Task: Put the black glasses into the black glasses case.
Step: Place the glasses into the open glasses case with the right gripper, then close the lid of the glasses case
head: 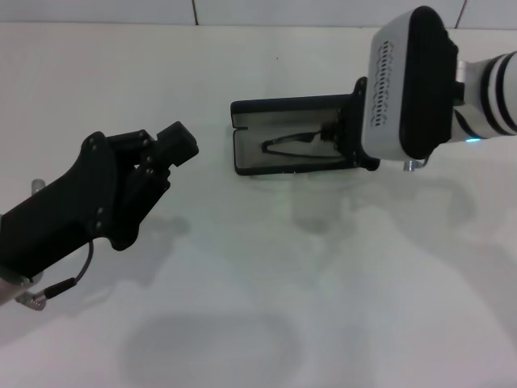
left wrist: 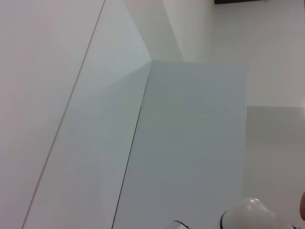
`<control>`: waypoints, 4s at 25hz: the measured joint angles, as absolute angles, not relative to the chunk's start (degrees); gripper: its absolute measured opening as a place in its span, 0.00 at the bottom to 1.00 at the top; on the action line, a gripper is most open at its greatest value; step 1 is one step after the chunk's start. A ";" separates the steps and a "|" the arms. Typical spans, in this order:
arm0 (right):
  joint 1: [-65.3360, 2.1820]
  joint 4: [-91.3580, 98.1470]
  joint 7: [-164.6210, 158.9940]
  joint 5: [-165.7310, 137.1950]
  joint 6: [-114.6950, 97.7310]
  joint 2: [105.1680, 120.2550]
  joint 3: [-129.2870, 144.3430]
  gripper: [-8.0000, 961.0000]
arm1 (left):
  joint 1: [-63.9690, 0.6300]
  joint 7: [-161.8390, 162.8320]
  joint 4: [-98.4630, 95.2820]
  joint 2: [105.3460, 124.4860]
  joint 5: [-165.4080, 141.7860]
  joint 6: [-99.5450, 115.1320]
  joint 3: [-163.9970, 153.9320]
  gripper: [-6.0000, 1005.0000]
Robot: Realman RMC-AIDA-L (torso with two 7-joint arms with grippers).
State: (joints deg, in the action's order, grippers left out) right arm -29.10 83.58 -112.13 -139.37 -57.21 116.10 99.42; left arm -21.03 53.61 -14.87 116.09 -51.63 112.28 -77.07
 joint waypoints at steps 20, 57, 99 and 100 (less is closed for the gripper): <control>-31.77 72.15 -112.38 -144.39 -38.97 116.19 108.40 0.05 | -21.93 53.69 -14.76 116.88 -51.58 110.23 -76.99 0.05; -31.06 69.36 -113.02 -144.15 -33.22 116.19 110.55 0.13 | -22.18 53.61 -14.67 117.25 -52.04 108.97 -76.99 0.05; -7.90 47.40 -83.53 -104.15 -118.33 114.00 4.63 0.15 | -49.28 79.38 -27.50 113.72 -82.19 68.08 -72.79 0.07; -7.31 45.82 -82.33 -105.00 -118.09 113.93 3.05 0.15 | -50.48 80.52 -27.20 114.24 -84.73 65.74 -72.77 0.07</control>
State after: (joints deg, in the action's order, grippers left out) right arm -7.31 45.82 -82.33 -105.00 -118.09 113.93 3.05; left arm -50.48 80.52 -27.20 114.24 -84.73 65.74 -72.77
